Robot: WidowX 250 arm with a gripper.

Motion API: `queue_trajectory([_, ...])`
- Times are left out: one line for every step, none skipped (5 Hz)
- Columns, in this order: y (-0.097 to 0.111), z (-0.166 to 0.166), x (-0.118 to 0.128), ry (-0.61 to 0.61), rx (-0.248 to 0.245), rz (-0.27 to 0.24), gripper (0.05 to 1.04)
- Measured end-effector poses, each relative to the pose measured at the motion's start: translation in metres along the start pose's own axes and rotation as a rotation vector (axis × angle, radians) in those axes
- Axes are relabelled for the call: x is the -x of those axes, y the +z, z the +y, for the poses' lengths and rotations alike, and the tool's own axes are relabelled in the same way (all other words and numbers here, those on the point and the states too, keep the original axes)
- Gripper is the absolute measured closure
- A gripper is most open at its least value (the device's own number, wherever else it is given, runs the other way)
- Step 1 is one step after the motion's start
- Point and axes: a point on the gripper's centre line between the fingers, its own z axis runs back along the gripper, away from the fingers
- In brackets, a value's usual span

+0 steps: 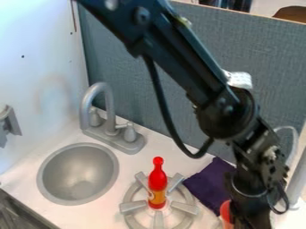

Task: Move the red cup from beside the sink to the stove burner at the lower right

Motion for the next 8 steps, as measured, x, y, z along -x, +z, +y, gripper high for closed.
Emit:
queue_trajectory([-0.019,-0.008,-0.010,-0.043,0.011,0.025,0.996])
queue_trajectory([-0.035,-0.012,-0.017,-0.068,0.028,0.021,0.996])
queue_trajectory([-0.044,-0.011,-0.022,-0.065,0.022,0.015,0.996])
queue_trajectory([-0.044,-0.010,-0.022,-0.057,-0.012,0.025,0.963])
queue_trajectory([-0.044,-0.008,-0.012,-0.023,-0.058,0.086,0.765])
queue_trajectory([-0.037,-0.013,-0.003,-0.014,-0.020,0.094,0.480])
queue_trajectory([0.000,-0.003,-0.003,0.039,-0.003,0.006,0.184])
queue_trajectory([0.033,0.019,0.006,0.140,0.007,-0.094,0.077])
